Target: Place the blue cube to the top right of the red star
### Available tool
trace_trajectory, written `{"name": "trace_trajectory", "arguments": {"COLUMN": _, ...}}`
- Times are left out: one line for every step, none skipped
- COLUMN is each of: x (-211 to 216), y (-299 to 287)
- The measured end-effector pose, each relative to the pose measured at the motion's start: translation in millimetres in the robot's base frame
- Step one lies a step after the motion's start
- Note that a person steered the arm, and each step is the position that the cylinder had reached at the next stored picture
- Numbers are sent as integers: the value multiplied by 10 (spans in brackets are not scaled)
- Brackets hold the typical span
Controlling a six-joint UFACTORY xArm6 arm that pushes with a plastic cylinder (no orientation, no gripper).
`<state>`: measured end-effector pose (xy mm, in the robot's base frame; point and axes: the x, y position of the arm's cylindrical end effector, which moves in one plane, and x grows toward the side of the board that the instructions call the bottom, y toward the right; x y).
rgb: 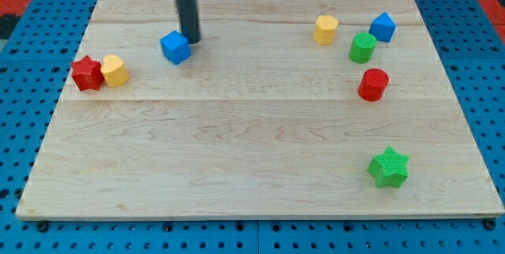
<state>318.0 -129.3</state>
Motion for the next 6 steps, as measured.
{"name": "trace_trajectory", "arguments": {"x": 192, "y": -284}}
{"name": "trace_trajectory", "arguments": {"x": 538, "y": 300}}
{"name": "trace_trajectory", "arguments": {"x": 793, "y": 196}}
{"name": "trace_trajectory", "arguments": {"x": 690, "y": -86}}
{"name": "trace_trajectory", "arguments": {"x": 342, "y": -221}}
{"name": "trace_trajectory", "arguments": {"x": 191, "y": -573}}
